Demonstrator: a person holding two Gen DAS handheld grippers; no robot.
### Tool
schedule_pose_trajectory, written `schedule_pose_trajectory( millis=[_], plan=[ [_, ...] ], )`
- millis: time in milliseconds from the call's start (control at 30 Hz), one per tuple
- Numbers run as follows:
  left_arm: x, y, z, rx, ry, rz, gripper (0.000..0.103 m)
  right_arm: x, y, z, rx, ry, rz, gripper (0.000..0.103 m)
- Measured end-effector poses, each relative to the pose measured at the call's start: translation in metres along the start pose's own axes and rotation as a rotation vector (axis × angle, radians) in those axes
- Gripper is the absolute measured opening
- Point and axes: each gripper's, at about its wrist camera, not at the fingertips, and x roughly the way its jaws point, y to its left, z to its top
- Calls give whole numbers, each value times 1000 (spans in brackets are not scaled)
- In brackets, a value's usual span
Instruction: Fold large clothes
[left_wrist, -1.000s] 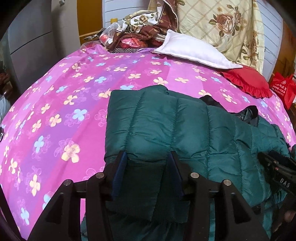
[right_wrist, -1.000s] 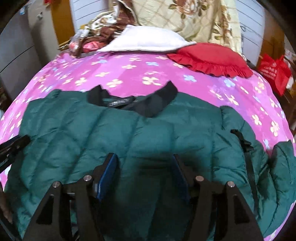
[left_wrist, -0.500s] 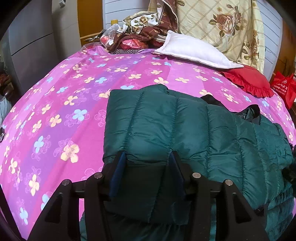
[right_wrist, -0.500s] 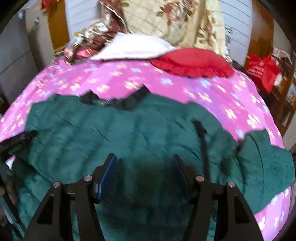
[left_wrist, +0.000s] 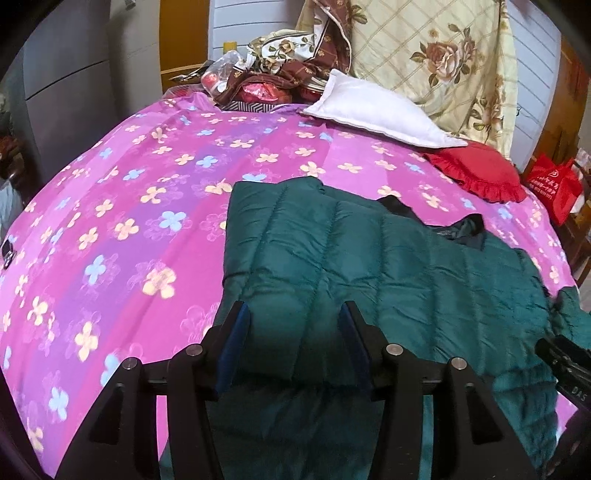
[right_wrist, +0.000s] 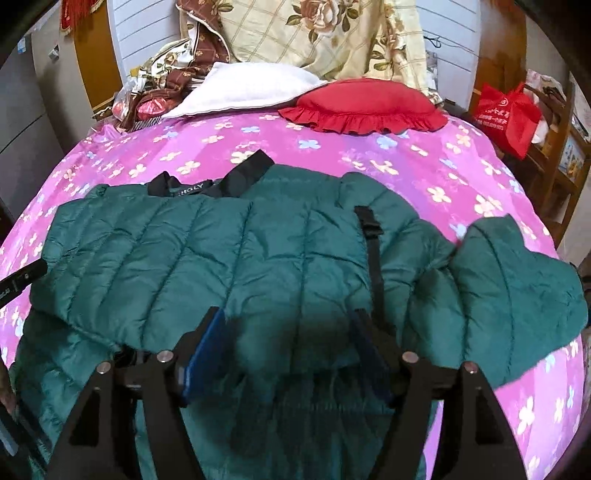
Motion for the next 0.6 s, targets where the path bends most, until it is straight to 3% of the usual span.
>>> schedule_pose_trajectory(
  millis=[600],
  plan=[
    [-72, -42, -29, 59, -47, -64, 29, -65, -16, -31, 16, -48, -22, 83]
  ],
)
